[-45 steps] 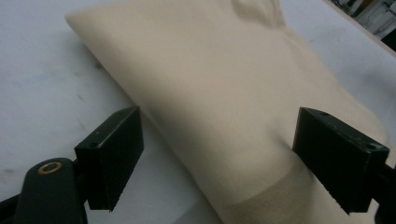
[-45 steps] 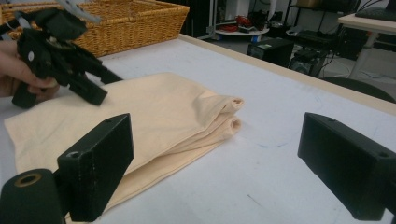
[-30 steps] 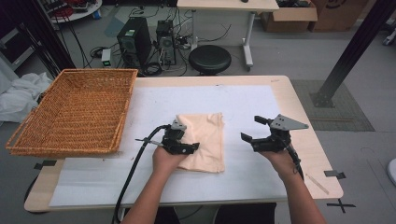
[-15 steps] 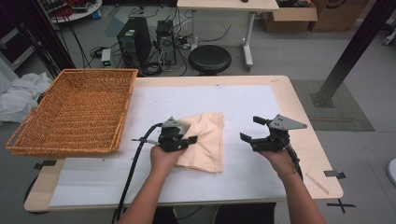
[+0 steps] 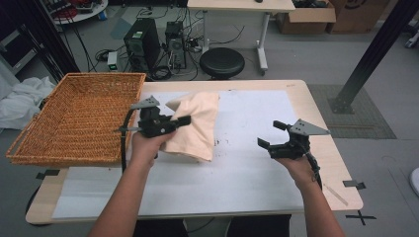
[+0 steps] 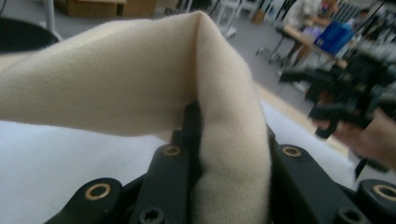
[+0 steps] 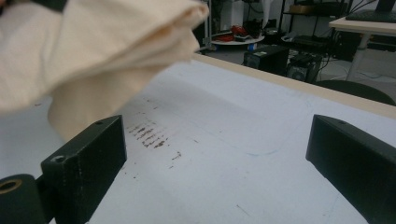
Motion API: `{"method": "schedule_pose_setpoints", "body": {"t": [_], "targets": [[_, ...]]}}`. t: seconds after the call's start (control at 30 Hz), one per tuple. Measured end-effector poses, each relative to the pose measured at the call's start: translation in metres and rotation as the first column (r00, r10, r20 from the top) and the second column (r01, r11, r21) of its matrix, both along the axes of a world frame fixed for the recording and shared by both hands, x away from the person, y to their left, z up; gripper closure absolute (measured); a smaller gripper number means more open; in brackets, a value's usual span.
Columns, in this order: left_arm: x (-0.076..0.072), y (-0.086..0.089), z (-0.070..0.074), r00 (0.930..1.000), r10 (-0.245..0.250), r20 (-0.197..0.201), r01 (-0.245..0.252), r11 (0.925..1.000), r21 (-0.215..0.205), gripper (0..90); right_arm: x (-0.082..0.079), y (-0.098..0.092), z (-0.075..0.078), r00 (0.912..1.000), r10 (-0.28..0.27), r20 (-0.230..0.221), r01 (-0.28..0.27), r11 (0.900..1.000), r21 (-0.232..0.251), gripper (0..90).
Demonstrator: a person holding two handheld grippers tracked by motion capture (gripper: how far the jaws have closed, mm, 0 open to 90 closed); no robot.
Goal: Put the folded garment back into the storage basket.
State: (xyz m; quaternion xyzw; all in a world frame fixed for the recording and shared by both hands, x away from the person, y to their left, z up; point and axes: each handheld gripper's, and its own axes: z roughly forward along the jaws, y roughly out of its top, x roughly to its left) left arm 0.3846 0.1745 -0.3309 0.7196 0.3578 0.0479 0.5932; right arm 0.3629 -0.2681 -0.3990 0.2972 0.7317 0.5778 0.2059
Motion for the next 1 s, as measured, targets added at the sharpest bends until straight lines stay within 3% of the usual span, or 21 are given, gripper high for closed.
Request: {"method": "schedule_pose_setpoints", "body": {"t": [0.17, 0.3, 0.43, 0.57, 0.73, 1.0], "targets": [[0.003, 0.03, 0.033, 0.9986, 0.023, 0.049, -0.021, 0.9984, -0.053, 75.1, -0.001, 0.002, 0.003, 0.9999, -0.014, 0.002, 0.014, 1.0, 0.01, 2.1], [0.003, 0.064, 0.059, 0.995, 0.06, 0.079, -0.054, 0.9954, -0.08, 75.1, -0.002, 0.005, 0.003, 0.9999, -0.013, -0.002, 0.013, 1.0, 0.006, 1.2], [-0.001, 0.101, 0.076, 0.9905, 0.105, 0.088, -0.094, 0.9882, -0.121, 75.1, 0.0, 0.008, 0.004, 0.9998, -0.019, 0.001, 0.019, 1.0, 0.005, 1.2], [-0.005, 0.137, 0.085, 0.9841, 0.155, 0.087, -0.141, 0.9794, -0.144, 75.1, 0.003, 0.015, 0.005, 0.9999, -0.015, 0.002, 0.015, 1.0, 0.005, 1.2], [-0.012, 0.179, 0.092, 0.974, 0.211, 0.083, -0.198, 0.9707, -0.136, 75.1, 0.006, 0.022, 0.005, 0.9999, -0.013, -0.007, 0.013, 1.0, -0.001, 1.2], [-0.02, 0.238, 0.086, 0.9645, 0.258, 0.057, -0.249, 0.9596, -0.132, 75.1, 0.008, 0.035, 0.003, 0.9997, -0.018, -0.016, 0.018, 1.0, -0.007, 1.2]]}}
